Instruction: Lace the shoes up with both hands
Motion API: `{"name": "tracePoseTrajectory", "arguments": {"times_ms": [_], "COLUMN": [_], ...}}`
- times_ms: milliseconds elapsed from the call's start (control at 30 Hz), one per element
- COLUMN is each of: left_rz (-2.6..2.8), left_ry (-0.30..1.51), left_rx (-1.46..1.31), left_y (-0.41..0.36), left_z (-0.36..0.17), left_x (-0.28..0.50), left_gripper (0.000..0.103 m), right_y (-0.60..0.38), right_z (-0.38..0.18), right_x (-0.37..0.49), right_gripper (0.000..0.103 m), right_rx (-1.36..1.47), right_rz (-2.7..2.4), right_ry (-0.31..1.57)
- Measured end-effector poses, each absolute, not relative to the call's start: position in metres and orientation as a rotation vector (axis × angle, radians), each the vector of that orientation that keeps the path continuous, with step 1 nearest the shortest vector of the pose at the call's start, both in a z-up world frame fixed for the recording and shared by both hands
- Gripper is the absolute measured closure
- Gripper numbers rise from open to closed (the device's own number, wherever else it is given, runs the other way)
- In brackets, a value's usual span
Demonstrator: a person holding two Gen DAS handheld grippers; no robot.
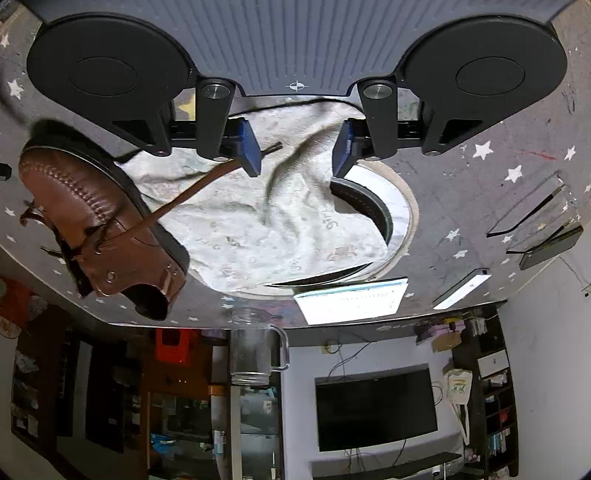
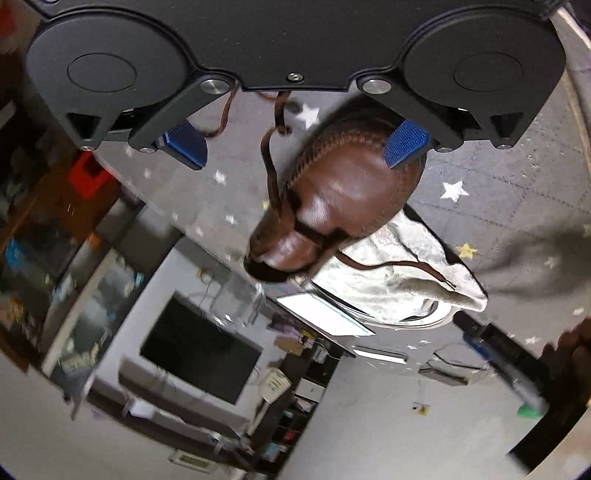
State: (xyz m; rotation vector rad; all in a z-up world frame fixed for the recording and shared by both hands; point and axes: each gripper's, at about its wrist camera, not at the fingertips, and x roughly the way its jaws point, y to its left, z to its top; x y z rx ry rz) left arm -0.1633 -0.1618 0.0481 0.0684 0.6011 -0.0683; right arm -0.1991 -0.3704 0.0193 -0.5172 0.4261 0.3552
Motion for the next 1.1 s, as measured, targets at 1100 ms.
{"name": "tracePoseTrajectory", "arguments": {"times_ms": [1100], "left_rz": [-0.220], "left_ry": [0.699], "left_rx": [0.074], "left_y": [-0.200], "left_z": [0.012], "left_x": [-0.169], "left_gripper": [0.037], "right_y": [-0.474], "right_z": [-0.030], "right_x": [-0.162], "right_gripper": [0.000], "right_rx": [-0.065], "right_rz": [0.169], "right_ry": [0.634]}}
